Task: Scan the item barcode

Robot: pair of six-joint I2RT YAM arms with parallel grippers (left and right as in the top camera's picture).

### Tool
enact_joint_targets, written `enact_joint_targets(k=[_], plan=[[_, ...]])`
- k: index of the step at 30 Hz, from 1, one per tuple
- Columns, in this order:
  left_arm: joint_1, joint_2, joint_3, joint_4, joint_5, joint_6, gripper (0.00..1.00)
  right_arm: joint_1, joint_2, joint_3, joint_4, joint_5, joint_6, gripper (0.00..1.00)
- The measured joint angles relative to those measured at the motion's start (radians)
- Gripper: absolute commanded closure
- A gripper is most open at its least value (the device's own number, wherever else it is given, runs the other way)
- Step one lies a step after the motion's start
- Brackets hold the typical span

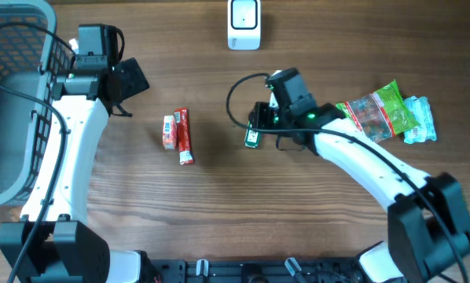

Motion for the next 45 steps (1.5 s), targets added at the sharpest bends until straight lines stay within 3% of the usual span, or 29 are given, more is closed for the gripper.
enact_joint_targets(k=[5, 16, 45], plan=[[0.000, 0.000, 0.000, 0.000, 0.000, 0.000, 0.00, -0.002, 0.023, -0.002, -0.012, 0.000, 0.092, 0.71], [0.000, 0.000, 0.000, 0.000, 0.000, 0.000, 0.00, -0.002, 0.087, -0.133, 0.107, 0.000, 0.234, 0.70], [0.000, 0.000, 0.000, 0.000, 0.000, 0.000, 0.00, -0.005, 0.091, -0.169, 0.229, 0.008, 0.219, 0.69]])
